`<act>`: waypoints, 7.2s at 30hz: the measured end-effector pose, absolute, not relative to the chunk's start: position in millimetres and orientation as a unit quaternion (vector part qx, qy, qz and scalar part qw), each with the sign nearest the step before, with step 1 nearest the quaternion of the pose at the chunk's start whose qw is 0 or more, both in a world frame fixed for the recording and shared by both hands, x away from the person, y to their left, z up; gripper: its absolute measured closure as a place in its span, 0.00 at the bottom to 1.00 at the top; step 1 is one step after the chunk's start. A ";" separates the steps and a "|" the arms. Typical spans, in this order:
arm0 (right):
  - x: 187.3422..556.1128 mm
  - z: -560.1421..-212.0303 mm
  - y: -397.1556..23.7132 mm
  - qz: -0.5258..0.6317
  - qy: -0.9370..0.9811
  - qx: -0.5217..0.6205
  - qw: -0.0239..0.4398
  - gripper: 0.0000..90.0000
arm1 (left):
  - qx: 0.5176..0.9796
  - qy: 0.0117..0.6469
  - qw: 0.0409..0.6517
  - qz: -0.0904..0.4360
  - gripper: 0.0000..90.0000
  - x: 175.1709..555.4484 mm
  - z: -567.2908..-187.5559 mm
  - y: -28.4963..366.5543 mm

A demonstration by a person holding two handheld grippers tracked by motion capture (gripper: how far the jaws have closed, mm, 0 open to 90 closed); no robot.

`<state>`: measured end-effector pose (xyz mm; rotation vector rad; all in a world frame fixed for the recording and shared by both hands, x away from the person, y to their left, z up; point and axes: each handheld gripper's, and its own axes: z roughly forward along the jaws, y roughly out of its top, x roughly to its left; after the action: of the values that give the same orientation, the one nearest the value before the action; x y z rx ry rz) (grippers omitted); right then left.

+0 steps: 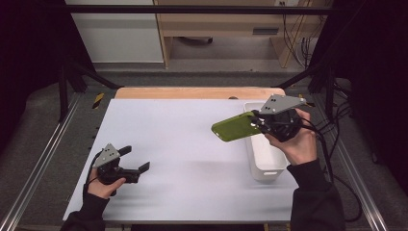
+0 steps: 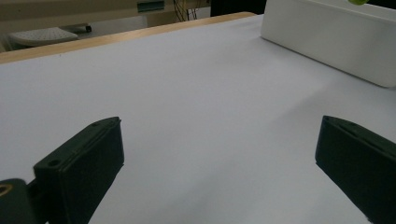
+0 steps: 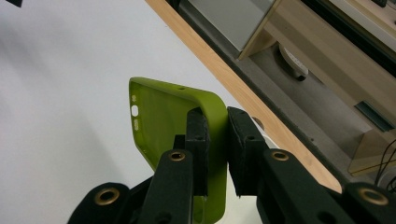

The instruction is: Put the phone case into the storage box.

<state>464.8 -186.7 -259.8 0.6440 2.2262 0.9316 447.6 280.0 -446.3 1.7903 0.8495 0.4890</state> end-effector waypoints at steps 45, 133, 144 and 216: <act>519.9 -230.3 -215.9 0.236 0.840 0.267 0.410 0.89 | 0.751 0.352 0.520 0.205 0.01 448.4 -447.6 281.9; 637.0 -310.1 -186.1 0.013 0.942 -0.009 0.335 0.88 | 0.758 0.354 0.515 0.188 0.01 455.7 -456.9 282.9; 649.4 -323.6 -179.1 -0.001 0.946 -0.016 0.325 0.88 | 0.758 0.356 0.513 0.188 0.01 456.1 -457.6 283.6; 536.0 -308.8 -196.1 0.386 0.828 0.275 0.301 0.09 | 0.759 0.344 0.520 0.188 0.00 451.8 -455.6 279.7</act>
<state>536.0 -196.1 -308.8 0.7291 2.1967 1.0239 451.8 279.7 -455.6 1.8192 0.8236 0.4496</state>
